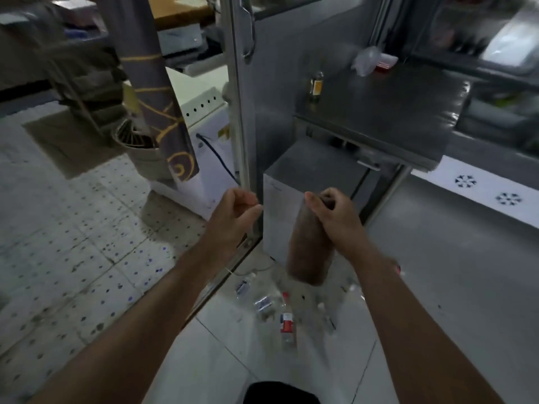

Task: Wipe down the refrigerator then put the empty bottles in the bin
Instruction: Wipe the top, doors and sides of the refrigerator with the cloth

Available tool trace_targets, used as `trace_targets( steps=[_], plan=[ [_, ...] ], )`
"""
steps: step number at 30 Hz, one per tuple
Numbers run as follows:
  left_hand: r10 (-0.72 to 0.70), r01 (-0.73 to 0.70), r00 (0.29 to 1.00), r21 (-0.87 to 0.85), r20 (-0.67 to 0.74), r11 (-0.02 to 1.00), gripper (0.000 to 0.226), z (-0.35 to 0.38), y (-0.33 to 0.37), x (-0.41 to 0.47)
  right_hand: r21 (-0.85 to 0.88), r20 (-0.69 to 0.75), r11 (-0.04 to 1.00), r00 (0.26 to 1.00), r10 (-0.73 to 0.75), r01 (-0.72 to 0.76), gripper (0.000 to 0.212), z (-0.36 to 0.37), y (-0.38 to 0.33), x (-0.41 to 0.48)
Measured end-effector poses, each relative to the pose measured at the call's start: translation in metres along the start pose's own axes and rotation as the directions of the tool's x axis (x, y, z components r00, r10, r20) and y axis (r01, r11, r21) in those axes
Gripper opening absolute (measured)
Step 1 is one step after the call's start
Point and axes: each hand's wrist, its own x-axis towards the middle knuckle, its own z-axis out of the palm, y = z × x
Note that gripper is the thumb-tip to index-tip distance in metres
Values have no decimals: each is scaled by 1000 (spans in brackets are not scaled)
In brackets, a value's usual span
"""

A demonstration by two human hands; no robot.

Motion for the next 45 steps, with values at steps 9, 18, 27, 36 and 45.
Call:
trace_targets(
  steps=[9,18,27,36,45],
  plan=[
    [-13,11,983,10,185,1000,14,-20,-49,77,87,-78,970,969,235,-228,34,47,21,29],
    [-137,155,942,-38,307,987,16,-29,-98,169,51,-106,949,943,316,-312,24,105,53,113],
    [-183,216,878,-23,442,976,15,-30,-145,232,0,-171,937,923,344,-349,21,138,77,163],
    [-173,205,820,3,546,979,12,-23,-212,284,-81,-360,931,882,305,-356,19,184,119,199],
    [-108,136,858,-18,502,991,12,5,-323,326,-151,-483,963,867,124,-223,17,233,218,246]
  ],
)
